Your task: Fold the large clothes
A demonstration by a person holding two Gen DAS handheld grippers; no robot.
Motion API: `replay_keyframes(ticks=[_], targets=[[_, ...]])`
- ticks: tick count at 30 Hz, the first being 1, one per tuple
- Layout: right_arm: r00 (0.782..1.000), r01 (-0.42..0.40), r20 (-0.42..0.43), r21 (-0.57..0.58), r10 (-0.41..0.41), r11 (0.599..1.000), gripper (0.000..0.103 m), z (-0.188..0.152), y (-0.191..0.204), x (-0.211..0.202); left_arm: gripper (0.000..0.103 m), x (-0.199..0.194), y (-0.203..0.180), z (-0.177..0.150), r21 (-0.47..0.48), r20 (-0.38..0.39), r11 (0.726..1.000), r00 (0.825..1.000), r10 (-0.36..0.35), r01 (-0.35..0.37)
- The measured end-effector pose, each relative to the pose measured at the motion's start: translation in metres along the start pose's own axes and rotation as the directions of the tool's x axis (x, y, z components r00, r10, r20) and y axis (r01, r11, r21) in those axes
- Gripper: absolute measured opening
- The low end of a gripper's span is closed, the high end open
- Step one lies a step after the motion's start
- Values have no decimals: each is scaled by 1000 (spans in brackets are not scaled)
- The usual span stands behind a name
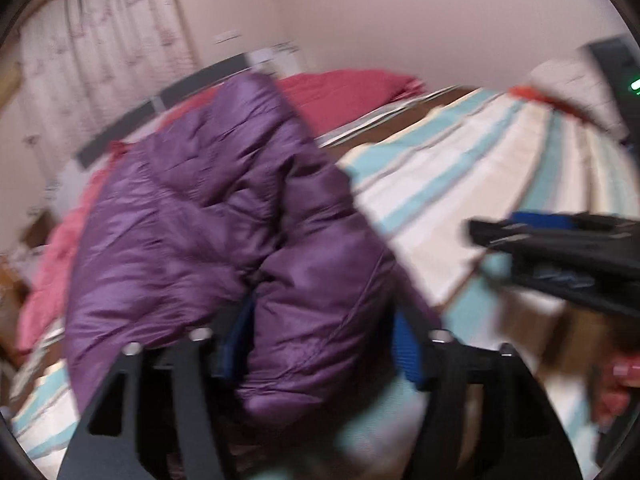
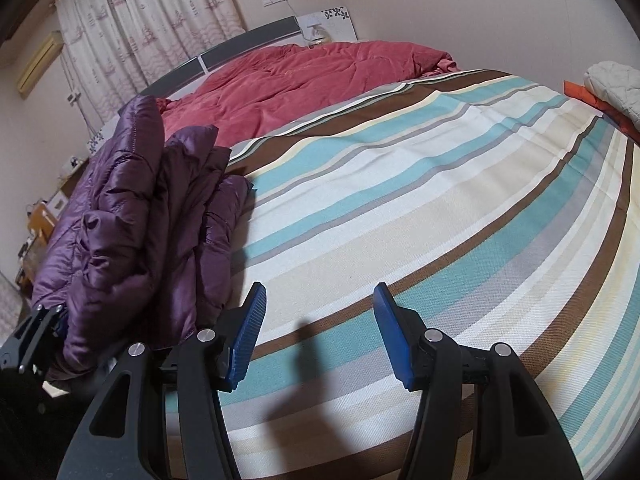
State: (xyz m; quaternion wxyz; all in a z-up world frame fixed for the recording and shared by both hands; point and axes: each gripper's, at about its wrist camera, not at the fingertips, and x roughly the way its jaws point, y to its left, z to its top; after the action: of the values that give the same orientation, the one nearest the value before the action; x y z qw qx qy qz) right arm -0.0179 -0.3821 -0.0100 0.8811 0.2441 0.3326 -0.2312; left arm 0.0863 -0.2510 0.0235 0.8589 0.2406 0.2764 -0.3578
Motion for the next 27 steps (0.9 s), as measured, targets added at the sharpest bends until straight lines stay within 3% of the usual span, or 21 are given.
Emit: replay_keyframes(ticks=[5, 9, 12, 15, 17, 19, 22, 24, 27], targets=[[1000, -7, 6, -9, 7, 1000, 56, 0, 2, -4, 67, -34, 17, -1, -111, 73, 989, 993, -88, 96], [1000, -24, 11, -16, 24, 1000, 56, 2, 5, -9, 73, -78, 30, -6, -156, 183, 971, 972, -151, 180], [998, -55, 34, -21, 55, 998, 56, 9, 10, -18, 76, -102, 51, -14, -190, 243, 970, 964, -105, 153], [993, -95, 70, -49, 99, 994, 56, 19, 25, -31, 79, -110, 94, -21, -314, 272, 947, 962, 24, 65], [985, -135, 93, -84, 142, 987, 56, 28, 41, -39, 82, -106, 130, -27, -424, 231, 903, 957, 177, -65], [977, -166, 115, -136, 182, 977, 56, 36, 62, -47, 80, -97, 161, -33, -495, 158, 854, 949, 271, -162], [963, -210, 123, -227, 242, 951, 56, 49, 101, -51, 60, -71, 199, -40, -574, 39, 790, 956, 289, -216], [957, -219, 121, -293, 264, 931, 56, 58, 130, -45, 52, -55, 209, -41, -576, -10, 792, 970, 242, -203], [958, -240, 75, -330, 278, 913, 56, 68, 157, -26, 51, -38, 203, -43, -557, -20, 815, 984, 180, -160]])
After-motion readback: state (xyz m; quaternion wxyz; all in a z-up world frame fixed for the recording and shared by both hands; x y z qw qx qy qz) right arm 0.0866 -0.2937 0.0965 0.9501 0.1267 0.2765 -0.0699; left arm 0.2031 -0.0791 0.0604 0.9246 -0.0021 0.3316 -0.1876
